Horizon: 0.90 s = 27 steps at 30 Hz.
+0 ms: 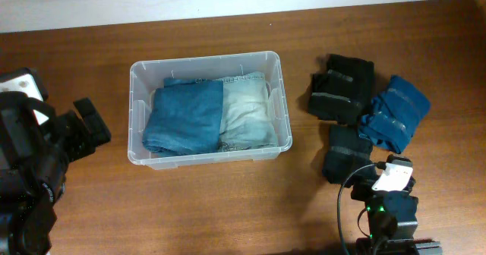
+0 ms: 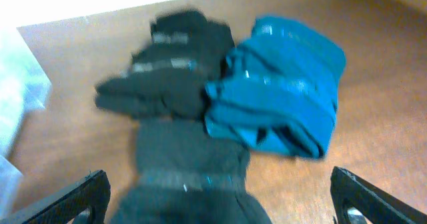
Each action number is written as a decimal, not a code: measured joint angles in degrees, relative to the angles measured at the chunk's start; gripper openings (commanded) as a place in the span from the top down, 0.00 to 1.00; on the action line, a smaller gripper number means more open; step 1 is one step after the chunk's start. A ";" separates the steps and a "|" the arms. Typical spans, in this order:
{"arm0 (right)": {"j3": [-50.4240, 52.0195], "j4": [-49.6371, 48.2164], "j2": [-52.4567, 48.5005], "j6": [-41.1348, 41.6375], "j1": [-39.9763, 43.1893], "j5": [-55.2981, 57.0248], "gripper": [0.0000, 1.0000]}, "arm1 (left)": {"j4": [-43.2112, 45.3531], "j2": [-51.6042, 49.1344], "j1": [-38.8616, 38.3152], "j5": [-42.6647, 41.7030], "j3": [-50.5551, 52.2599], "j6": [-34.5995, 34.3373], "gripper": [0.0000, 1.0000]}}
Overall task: Pack container
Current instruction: 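Withdraw the left gripper from the bin to the left side, then reach the right gripper to the teal taped garment and grasp it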
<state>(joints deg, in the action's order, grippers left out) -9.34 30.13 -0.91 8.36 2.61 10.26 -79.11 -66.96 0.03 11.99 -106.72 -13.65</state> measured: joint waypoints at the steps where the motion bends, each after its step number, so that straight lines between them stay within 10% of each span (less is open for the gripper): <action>1: 0.00 -1.01 0.00 0.26 0.00 -1.27 0.02 | -0.46 0.00 0.00 0.00 0.00 0.00 0.00; 16: -3.08 -8.55 -1.03 10.47 0.04 -26.93 0.02 | -8.22 0.00 0.00 0.00 0.00 0.02 0.00; 27: -32.00 3.50 -31.45 12.50 0.04 -28.48 0.02 | -8.59 -0.07 0.00 -0.02 0.00 0.00 0.00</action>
<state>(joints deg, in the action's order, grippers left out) -41.34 33.63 -32.36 20.86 2.66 -18.22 -87.70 -67.02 0.03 11.97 -106.72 -13.65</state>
